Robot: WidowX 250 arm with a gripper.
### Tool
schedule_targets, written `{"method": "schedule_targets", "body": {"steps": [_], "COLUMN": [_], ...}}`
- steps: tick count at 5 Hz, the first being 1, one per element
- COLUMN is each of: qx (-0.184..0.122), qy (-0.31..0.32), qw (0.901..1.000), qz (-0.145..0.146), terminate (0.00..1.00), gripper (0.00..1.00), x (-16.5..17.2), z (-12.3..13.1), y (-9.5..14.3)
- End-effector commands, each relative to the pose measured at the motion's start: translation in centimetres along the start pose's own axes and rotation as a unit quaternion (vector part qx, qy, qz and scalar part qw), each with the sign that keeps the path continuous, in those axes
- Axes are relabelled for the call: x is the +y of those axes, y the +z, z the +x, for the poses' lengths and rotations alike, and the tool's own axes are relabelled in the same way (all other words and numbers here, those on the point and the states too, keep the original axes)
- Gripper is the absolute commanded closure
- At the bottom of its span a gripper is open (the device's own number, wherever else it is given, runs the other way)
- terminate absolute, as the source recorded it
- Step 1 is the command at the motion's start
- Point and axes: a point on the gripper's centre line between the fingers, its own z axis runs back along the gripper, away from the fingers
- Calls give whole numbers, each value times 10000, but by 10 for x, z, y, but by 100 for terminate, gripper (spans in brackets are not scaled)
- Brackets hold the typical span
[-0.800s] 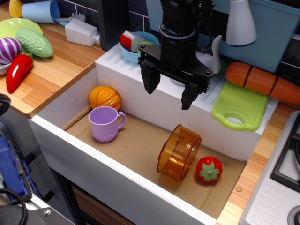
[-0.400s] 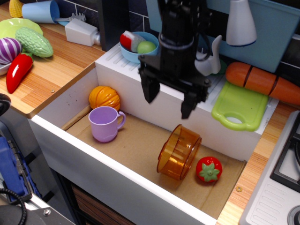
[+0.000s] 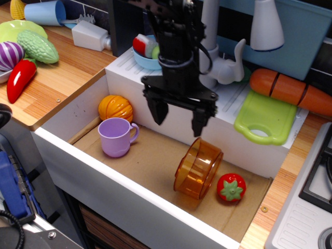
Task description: Flip orange pot upright in sink
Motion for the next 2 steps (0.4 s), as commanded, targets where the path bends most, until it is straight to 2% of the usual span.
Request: {"method": "schedule_targets", "body": {"steps": [1, 2], "qx": [-107, -84], "qy": [126, 277], "qw": [9994, 9974], "qz": [-306, -659], "terminate": [0, 0], "gripper": [0, 0], "x": [-3, -3], "z": [3, 4], "y": [-6, -11]}}
